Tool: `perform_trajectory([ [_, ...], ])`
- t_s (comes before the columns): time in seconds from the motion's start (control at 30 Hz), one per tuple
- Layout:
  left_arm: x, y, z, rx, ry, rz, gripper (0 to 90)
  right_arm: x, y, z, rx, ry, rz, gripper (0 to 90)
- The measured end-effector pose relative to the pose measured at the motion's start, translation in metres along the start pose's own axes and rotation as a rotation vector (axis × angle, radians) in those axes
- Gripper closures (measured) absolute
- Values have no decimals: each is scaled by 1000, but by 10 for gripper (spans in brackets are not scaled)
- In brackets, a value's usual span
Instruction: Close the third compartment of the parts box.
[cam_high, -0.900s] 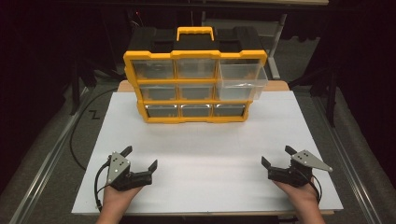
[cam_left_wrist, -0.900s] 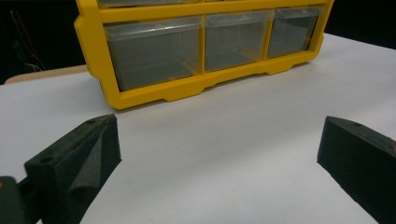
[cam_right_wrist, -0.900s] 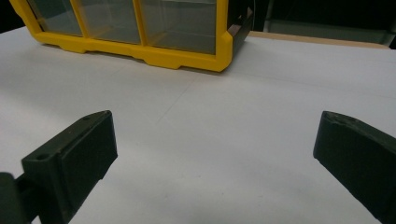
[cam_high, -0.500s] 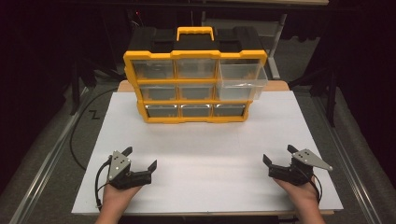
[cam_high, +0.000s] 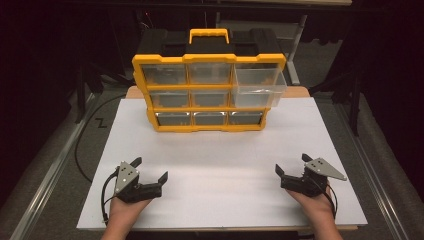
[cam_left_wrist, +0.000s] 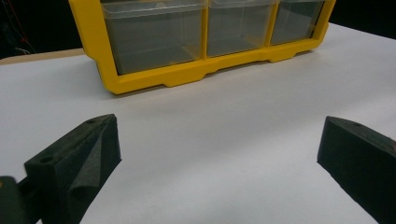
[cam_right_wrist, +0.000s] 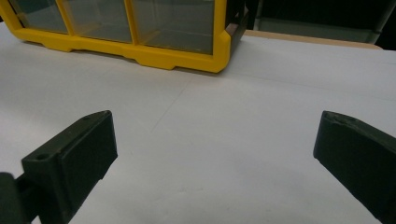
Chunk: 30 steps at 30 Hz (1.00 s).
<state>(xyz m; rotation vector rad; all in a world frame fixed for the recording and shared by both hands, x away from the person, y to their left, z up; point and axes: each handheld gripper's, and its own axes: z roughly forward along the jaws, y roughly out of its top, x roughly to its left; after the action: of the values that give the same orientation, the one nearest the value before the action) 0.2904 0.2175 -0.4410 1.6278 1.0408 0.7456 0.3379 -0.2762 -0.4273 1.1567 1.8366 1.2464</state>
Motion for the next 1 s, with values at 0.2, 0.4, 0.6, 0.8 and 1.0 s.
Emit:
perform_trajectory([
  [0.2, 1, 0, 0, 6, 3, 0, 3, 9, 2, 6, 1, 16, -11, 7],
  [0.4, 0, 0, 0, -3, 2, 3, 3, 16, 5, 11, 1, 31, -22, 7],
  [0.6, -2, 0, 1, -4, -4, 5, 3, 22, 12, 17, -18, 33, -25, 7],
  [0.8, -2, -1, 0, -5, -7, 6, 3, 26, 18, 30, -14, 30, -44, 8],
  [1.0, -3, -1, 0, -11, -8, 10, 3, 32, 23, 45, -6, 38, -34, 8],
])
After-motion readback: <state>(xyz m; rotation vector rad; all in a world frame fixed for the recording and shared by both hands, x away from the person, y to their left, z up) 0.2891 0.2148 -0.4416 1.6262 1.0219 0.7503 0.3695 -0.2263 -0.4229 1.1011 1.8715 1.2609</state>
